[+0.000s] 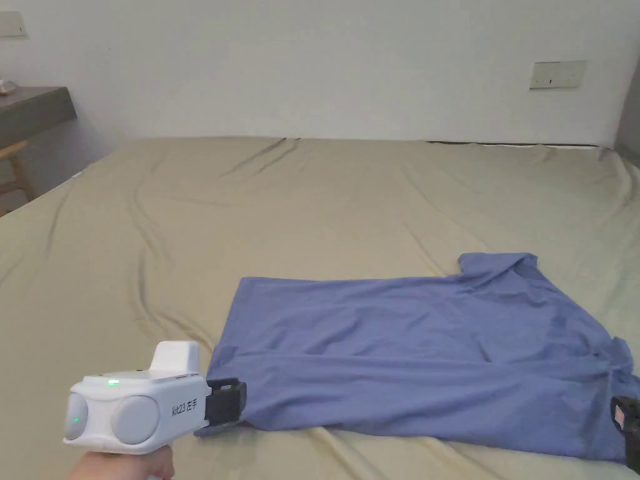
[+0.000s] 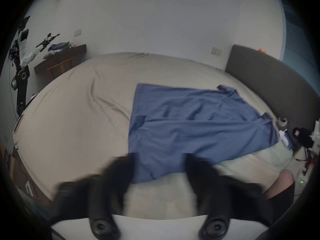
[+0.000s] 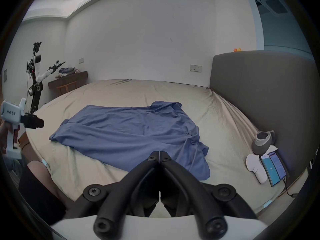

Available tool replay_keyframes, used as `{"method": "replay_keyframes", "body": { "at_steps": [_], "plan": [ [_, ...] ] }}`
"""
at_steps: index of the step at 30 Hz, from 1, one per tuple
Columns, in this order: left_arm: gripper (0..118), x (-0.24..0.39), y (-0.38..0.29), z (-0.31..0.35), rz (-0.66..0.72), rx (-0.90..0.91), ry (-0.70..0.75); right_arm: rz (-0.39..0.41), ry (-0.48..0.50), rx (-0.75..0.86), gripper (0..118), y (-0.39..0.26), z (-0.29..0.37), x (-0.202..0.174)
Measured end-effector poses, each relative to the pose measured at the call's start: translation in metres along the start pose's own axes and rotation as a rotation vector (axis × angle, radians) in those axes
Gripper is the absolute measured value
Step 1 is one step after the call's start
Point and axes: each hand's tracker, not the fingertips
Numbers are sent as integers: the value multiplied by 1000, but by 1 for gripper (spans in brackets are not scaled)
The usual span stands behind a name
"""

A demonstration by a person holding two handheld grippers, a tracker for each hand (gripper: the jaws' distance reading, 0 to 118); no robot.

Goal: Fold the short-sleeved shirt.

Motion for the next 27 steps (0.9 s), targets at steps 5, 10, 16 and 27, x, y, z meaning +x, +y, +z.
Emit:
{"method": "replay_keyframes", "body": {
  "at_steps": [5,10,16,27],
  "plan": [
    [86,-8,-5,-57,39,-103,98,23,20,-14,0,3,-4,-4],
    [42,7,-16,-66,52,-73,103,28,5,-36,0,3,-10,1],
    [5,16,-20,-47,-46,-84,20,55,-24,-72,0,-8,-22,21],
    [5,9,-8,-30,-11,-32,13,-78,-138,-236,118,-27,-116,95]
  ]
}}
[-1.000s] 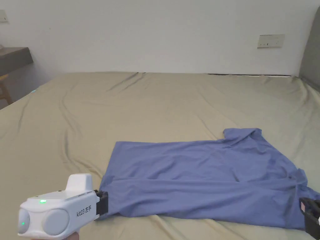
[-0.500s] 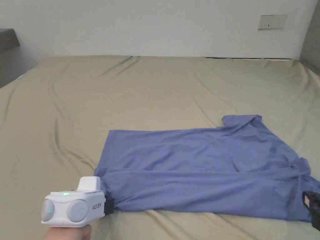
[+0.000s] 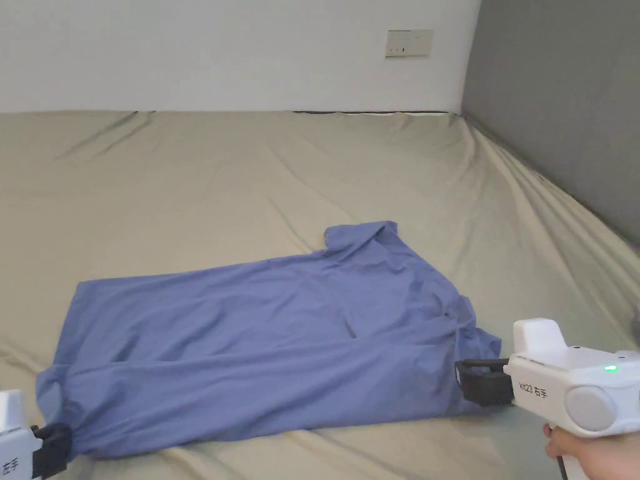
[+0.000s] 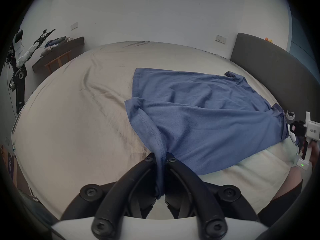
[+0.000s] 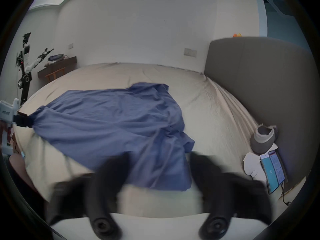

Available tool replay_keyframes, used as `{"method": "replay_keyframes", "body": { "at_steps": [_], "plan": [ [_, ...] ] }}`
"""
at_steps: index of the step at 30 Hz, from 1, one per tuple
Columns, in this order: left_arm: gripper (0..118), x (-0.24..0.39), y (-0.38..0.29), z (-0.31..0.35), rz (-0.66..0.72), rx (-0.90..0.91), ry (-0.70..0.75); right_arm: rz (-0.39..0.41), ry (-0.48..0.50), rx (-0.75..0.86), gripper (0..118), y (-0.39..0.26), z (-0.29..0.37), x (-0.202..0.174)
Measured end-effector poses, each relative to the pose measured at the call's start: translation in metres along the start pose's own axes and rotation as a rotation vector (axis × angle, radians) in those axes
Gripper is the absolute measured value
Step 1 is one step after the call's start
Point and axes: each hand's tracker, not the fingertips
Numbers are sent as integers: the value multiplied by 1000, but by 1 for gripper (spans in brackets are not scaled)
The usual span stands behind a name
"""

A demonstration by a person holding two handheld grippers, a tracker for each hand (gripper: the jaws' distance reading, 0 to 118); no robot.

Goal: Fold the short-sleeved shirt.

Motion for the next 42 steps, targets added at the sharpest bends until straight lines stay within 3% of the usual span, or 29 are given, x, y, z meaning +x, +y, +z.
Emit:
{"method": "replay_keyframes", "body": {
  "at_steps": [2,3,4,5,6,7,8,9,10,11,15,20,23,28,32,36,37,38,39,40,41,42],
  "plan": [
    [5,0,0,-1,-5,-7,2,-79,32,-104,114,-6,-21,13],
    [5,4,0,1,-6,-10,4,-92,41,-139,104,-10,-28,16],
    [5,6,-1,2,-6,-13,3,-92,54,-153,82,-16,-32,18],
    [5,7,-2,1,-7,-16,3,-74,91,-171,49,-21,-34,17],
    [5,8,-3,0,-7,-21,1,-80,121,-158,47,-24,-32,16],
    [5,9,-5,-1,-9,-25,2,-50,83,-94,36,-19,-25,15],
    [5,11,-6,-1,-10,-28,3,-35,135,-105,5,-18,-24,13],
    [5,11,-6,0,-9,-31,2,-29,167,-122,5,-19,-23,11],
    [5,11,-6,1,-6,-31,1,-7,101,-101,5,-18,-20,6],
    [5,10,-5,3,0,-25,-1,14,102,-87,5,-17,-17,4],
    [5,3,4,22,-2,9,-8,-27,125,-61,5,-8,5,9],
    [5,-11,14,59,25,51,-49,11,147,-14,5,-1,57,9],
    [5,-14,3,84,-25,50,-52,-12,171,-19,5,-13,91,10],
    [5,-30,-30,95,-23,-26,-72,101,154,-118,5,-56,106,5],
    [5,-38,-50,84,30,-116,-89,58,146,-168,5,-82,99,5],
    [5,-32,-59,73,-21,-155,-70,61,129,-173,7,-85,95,4],
    [12,-31,-60,72,-21,-156,-64,78,119,-179,17,-85,96,3],
    [39,-30,-60,72,-15,-163,-38,126,66,-179,48,-83,100,0],
    [67,-31,-58,73,-12,-167,26,167,-5,-158,71,-82,106,0],
    [89,-32,-56,78,-13,-142,54,183,-31,-121,81,-80,111,3],
    [99,-34,-54,84,-24,-97,60,184,-33,-88,81,-76,118,6],
    [98,-34,-48,94,-34,-32,64,136,-13,-47,81,-68,127,10]
  ]
}}
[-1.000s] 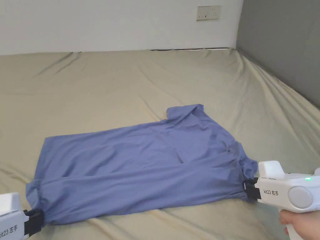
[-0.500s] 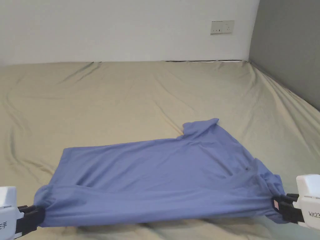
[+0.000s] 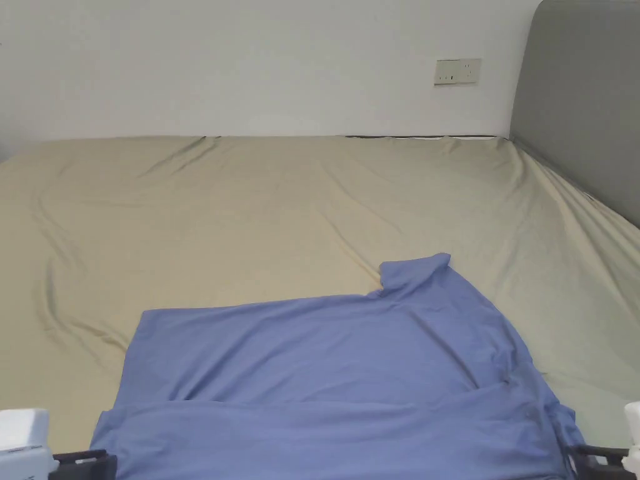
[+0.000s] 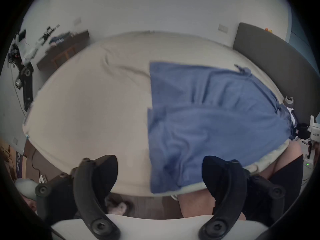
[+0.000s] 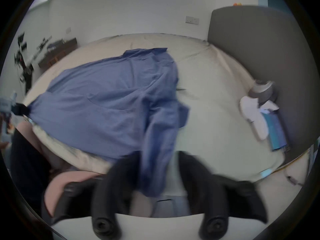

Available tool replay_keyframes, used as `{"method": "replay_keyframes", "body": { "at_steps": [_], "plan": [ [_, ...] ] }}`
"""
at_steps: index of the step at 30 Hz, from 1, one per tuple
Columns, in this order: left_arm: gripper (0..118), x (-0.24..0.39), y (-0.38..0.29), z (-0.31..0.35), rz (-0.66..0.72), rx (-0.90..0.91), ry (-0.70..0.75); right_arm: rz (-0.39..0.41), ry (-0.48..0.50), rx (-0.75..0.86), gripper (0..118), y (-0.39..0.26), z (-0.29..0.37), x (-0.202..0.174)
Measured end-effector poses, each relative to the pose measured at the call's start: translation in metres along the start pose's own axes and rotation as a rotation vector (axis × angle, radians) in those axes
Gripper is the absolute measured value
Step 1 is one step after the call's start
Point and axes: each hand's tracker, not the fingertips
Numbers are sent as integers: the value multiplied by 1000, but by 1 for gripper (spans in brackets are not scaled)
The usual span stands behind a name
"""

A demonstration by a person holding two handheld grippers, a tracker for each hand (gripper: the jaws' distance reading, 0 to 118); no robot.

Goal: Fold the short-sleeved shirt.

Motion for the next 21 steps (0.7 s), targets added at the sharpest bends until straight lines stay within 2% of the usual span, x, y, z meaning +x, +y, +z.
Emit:
{"method": "replay_keyframes", "body": {
  "at_steps": [2,3,4,7,8,9,10,11,12,14,19,20,21],
  "plan": [
    [98,-3,17,18,20,123,33,-126,20,81,81,19,15,8],
    [95,-1,27,26,30,169,27,-148,19,133,80,29,21,9],
    [85,0,36,34,44,216,8,-149,7,188,75,41,25,8],
    [68,9,69,50,59,337,-97,-98,20,339,64,79,29,3],
    [33,12,80,49,48,352,-109,-87,23,343,32,91,23,-1],
    [3,15,89,44,49,355,-93,-106,16,333,1,101,16,-5],
    [0,19,100,37,55,364,-84,-59,-34,419,0,116,12,-7],
    [0,21,110,29,40,360,-89,-92,36,344,0,125,0,-13],
    [0,21,118,18,23,348,-100,-125,63,274,0,131,-12,-17],
    [0,19,140,-5,25,311,-109,-95,32,317,0,148,-28,-23],
    [1,1,192,-93,84,222,-51,-75,71,274,0,173,-72,-35],
    [20,-2,201,-117,69,167,-39,-72,79,264,0,177,-80,-38],
    [46,-4,207,-142,73,141,-7,-69,84,257,0,181,-89,-42]
  ]
}}
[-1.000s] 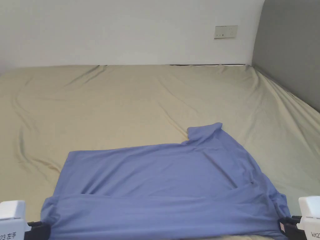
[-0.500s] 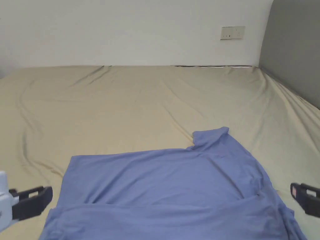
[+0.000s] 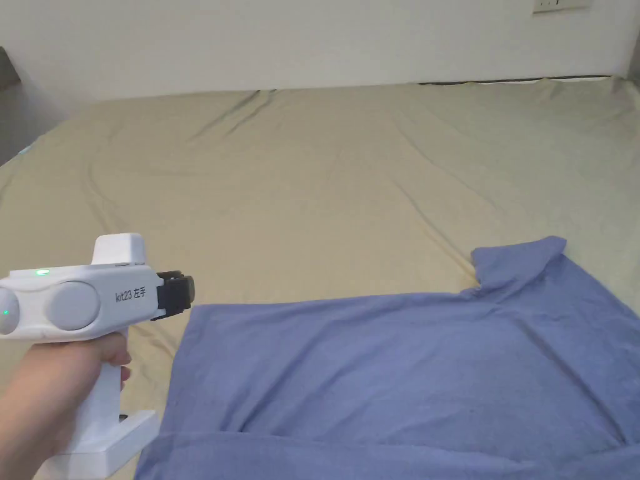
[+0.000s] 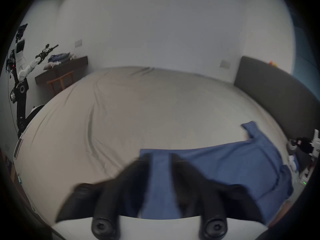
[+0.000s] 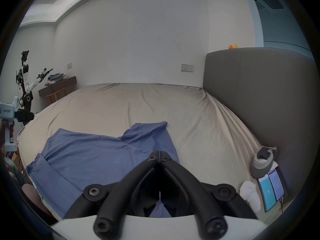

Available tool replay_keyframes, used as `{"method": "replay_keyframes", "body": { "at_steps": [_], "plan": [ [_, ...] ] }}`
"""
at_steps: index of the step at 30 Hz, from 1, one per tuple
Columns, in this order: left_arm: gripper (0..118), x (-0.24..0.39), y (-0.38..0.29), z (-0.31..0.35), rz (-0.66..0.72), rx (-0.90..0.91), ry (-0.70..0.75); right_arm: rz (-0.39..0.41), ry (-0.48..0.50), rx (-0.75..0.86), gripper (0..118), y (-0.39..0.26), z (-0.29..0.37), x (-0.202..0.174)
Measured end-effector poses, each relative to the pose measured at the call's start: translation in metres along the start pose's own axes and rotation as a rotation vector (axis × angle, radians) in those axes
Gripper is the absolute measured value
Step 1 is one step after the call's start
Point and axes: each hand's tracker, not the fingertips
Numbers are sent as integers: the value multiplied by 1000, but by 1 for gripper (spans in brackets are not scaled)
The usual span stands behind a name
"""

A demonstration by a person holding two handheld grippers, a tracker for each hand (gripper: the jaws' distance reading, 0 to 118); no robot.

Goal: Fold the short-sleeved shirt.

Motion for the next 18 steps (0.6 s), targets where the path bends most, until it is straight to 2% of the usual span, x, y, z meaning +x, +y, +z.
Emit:
{"method": "replay_keyframes", "body": {
  "at_steps": [1,2,3,5,6,8,9,10,11,13,15,16,18],
  "plan": [
    [77,0,1,-18,6,-25,34,3,8,-8,0,0,-8,-3],
    [101,-2,2,-43,8,-75,49,5,19,-17,0,-3,-15,-1],
    [102,-3,0,-65,14,-119,52,13,32,-31,0,-4,-24,-4],
    [98,-2,-6,-94,24,-159,30,27,46,-51,0,-8,-36,-7],
    [92,-2,-9,-108,37,-196,41,35,52,-63,0,-9,-41,-8],
    [68,-3,-16,-130,46,-251,54,46,56,-78,0,-11,-51,-8],
    [66,-1,-20,-131,32,-253,66,47,58,-83,0,-12,-54,-8],
    [51,1,-21,-125,9,-201,72,49,57,-88,0,-12,-58,-7],
    [0,6,-17,-119,-7,-154,66,52,57,-95,0,-12,-62,-6],
    [1,12,-14,-105,-2,-114,5,54,62,-109,0,-12,-71,-4],
    [1,14,-9,-87,2,-54,16,36,70,-134,0,-10,-87,1],
    [1,15,-8,-81,-5,-68,-50,31,61,-142,0,-7,-95,4],
    [1,21,-7,-65,-21,-70,-52,20,31,-165,0,4,-115,12]
  ]
}}
